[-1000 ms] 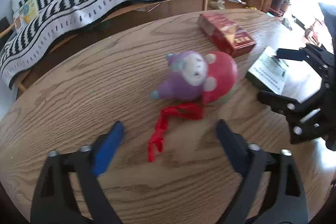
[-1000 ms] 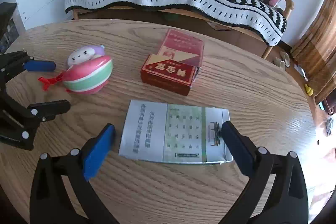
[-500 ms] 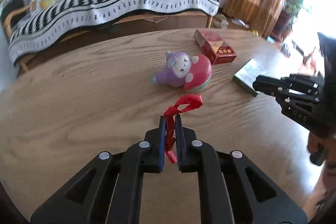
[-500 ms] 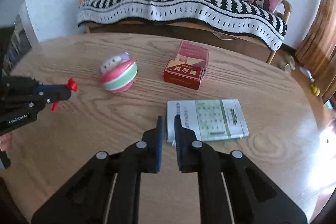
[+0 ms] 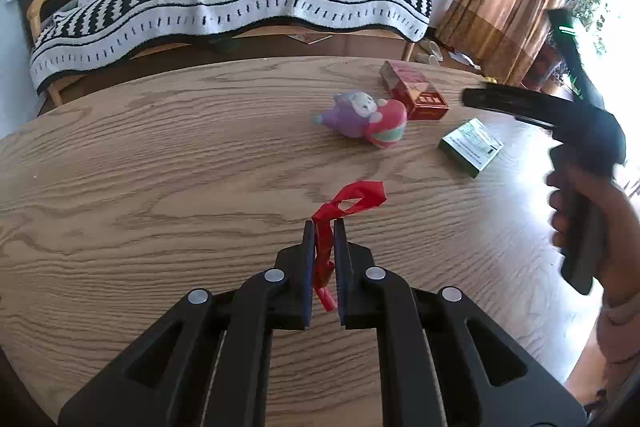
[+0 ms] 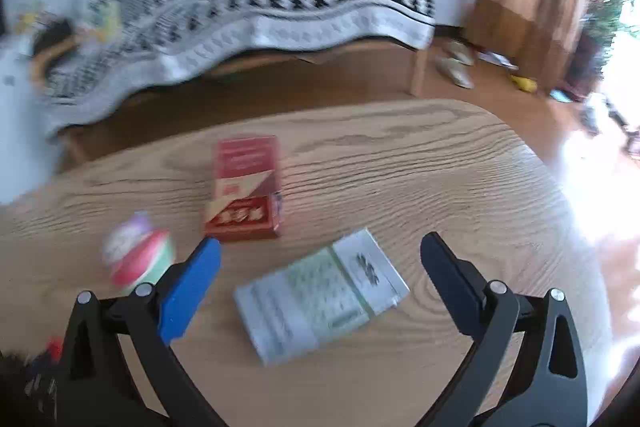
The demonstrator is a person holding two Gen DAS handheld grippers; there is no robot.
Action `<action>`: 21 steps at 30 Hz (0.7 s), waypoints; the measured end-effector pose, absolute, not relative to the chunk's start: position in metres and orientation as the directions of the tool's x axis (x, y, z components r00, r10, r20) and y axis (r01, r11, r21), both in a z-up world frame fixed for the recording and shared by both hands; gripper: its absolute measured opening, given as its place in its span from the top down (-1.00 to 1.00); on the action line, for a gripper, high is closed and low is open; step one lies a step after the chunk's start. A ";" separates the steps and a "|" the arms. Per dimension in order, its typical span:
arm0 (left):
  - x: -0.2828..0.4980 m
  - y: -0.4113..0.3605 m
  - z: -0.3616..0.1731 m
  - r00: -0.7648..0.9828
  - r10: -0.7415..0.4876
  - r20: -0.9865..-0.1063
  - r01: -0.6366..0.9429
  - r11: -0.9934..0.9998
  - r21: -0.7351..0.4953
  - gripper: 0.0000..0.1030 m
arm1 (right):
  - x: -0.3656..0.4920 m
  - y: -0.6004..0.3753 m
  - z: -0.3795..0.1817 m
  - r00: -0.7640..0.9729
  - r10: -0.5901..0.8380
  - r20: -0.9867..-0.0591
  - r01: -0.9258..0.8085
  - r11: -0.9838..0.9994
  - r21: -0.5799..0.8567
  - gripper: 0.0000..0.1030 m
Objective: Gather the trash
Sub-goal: 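Grasp the white-green cigarette pack with the right gripper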
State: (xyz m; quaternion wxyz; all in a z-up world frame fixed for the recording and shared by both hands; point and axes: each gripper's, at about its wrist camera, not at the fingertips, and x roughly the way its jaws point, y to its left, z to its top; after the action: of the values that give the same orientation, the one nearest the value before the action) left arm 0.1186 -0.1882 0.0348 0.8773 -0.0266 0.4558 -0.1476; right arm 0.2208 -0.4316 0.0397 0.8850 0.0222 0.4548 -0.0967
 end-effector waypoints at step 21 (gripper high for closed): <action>0.111 -0.186 0.032 0.525 -0.305 -0.794 0.251 0.947 -0.198 0.85 | 0.144 -0.505 0.012 0.465 -0.112 -0.878 0.109 0.992 -0.068 -0.87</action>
State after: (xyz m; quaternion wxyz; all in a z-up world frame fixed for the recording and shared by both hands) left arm 0.1107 -0.1861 0.0324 0.8728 -0.0294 0.4603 -0.1593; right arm 0.1443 -0.5054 0.0120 0.8559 -0.0012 0.5131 -0.0646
